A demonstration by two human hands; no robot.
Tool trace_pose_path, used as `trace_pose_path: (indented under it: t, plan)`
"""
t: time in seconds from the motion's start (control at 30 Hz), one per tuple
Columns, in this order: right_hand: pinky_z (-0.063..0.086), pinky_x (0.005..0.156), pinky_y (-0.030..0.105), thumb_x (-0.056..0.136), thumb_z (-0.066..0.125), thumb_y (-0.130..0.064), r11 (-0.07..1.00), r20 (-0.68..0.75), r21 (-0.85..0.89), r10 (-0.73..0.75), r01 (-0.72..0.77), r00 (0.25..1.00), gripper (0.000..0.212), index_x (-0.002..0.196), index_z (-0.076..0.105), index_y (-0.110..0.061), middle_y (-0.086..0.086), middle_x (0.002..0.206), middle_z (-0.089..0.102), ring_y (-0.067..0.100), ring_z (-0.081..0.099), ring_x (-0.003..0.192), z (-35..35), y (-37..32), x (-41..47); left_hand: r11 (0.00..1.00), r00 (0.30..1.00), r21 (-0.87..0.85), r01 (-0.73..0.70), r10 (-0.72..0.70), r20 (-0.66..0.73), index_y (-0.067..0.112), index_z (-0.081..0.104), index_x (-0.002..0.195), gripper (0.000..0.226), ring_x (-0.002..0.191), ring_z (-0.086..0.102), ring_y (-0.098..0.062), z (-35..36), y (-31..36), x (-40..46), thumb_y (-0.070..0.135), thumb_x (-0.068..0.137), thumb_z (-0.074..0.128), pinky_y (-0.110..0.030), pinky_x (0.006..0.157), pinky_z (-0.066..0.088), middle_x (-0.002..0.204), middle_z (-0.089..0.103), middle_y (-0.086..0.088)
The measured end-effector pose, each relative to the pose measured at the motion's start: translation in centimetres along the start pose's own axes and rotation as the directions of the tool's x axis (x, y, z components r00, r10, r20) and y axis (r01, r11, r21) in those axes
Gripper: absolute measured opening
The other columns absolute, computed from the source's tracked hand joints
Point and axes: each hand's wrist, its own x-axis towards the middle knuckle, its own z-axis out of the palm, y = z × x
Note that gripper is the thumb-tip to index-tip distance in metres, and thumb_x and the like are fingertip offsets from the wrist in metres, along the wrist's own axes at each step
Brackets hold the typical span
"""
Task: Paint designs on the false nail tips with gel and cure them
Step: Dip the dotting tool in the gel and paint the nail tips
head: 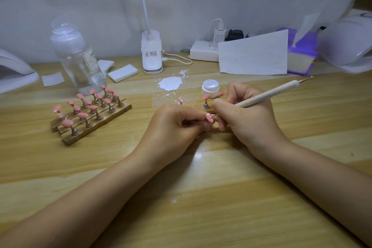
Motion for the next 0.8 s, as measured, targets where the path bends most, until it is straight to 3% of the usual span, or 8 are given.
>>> trace_pose_path:
  t: [0.17, 0.4, 0.7, 0.8]
  plan:
    - [0.047, 0.046, 0.019, 0.077, 0.055, 0.01, 1.0, 0.005, 0.016, 0.015, -0.015, 1.0, 0.041, 0.05, 0.032, -0.012, 0.0, 0.032, 0.04, 0.015, 0.047, 0.037, 0.03, -0.06, -0.03, 1.0, 1.0, 0.002, -0.01, 0.01, -0.003, 0.014, 0.075, 0.081, 0.021, 0.069, 0.059, 0.0, 0.05, -0.1, -0.11, -0.003, 0.081, 0.062, -0.021, 0.065, 0.049, 0.074, 0.072, 0.0]
    - [0.042, 0.044, 0.017, 0.076, 0.053, 0.009, 1.0, -0.018, 0.01, 0.014, -0.013, 1.0, 0.046, 0.046, 0.033, -0.018, -0.004, 0.031, 0.041, 0.016, 0.046, 0.038, -0.11, 0.04, 0.16, 0.999, 0.999, 0.013, -0.044, 0.044, -0.003, 0.006, 0.074, 0.085, 0.017, 0.068, 0.053, 0.018, 0.1, -0.19, -0.08, -0.004, 0.08, 0.063, -0.008, 0.063, 0.041, 0.076, 0.068, 0.013]
    - [0.046, 0.045, 0.02, 0.077, 0.052, 0.011, 0.999, 0.027, 0.046, 0.017, -0.018, 0.999, 0.041, 0.051, 0.032, -0.013, -0.002, 0.032, 0.042, 0.025, 0.056, 0.062, 0.03, -0.21, -0.02, 0.995, 0.996, 0.044, -0.092, 0.091, 0.012, 0.016, 0.073, 0.08, 0.021, 0.061, 0.05, 0.004, 0.02, 0.06, -0.14, -0.001, 0.082, 0.062, -0.02, 0.062, 0.045, 0.069, 0.067, 0.003]
    - [0.045, 0.045, 0.02, 0.077, 0.053, 0.012, 0.999, 0.023, 0.047, 0.022, -0.023, 0.999, 0.043, 0.049, 0.032, -0.014, 0.002, 0.034, 0.044, 0.021, 0.056, 0.053, 0.04, -0.19, -0.02, 0.994, 0.995, 0.045, -0.101, 0.101, 0.013, 0.017, 0.073, 0.079, 0.022, 0.062, 0.051, 0.007, -0.04, 0.06, -0.16, -0.001, 0.082, 0.062, -0.018, 0.062, 0.045, 0.068, 0.067, 0.005]
